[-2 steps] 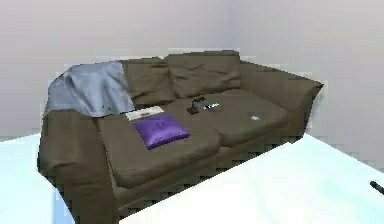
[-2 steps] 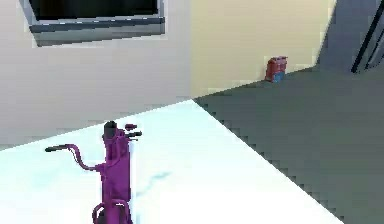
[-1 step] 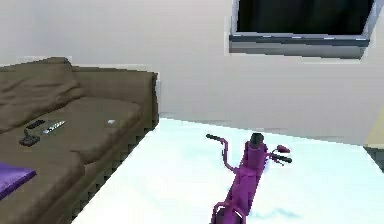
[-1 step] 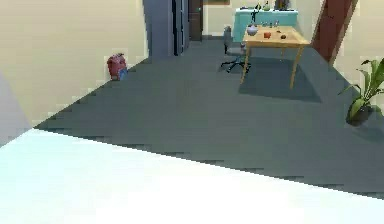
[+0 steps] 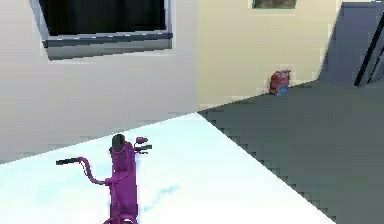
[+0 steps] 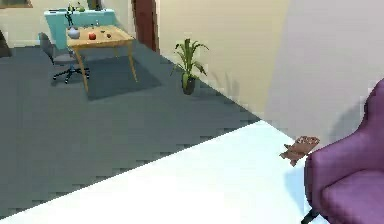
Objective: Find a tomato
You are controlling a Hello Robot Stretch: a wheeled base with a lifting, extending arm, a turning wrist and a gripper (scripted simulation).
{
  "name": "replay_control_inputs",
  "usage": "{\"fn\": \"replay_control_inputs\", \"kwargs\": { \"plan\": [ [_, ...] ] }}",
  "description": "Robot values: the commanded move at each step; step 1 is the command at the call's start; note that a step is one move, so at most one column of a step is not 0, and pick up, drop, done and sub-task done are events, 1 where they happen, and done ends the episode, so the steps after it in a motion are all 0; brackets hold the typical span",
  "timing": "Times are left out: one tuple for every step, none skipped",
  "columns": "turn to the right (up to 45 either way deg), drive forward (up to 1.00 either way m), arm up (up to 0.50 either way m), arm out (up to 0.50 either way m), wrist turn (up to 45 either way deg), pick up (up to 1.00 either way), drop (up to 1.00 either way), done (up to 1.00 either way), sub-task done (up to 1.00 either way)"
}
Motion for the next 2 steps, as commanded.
{"fn": "replay_control_inputs", "kwargs": {
  "plan": [
    [45.0,0.0,0.0,0.0,0.0,0.0,0.0,0.0,0.0],
    [15.0,0.0,0.0,0.0,0.0,0.0,0.0,0.0,0.0]
  ]
}}
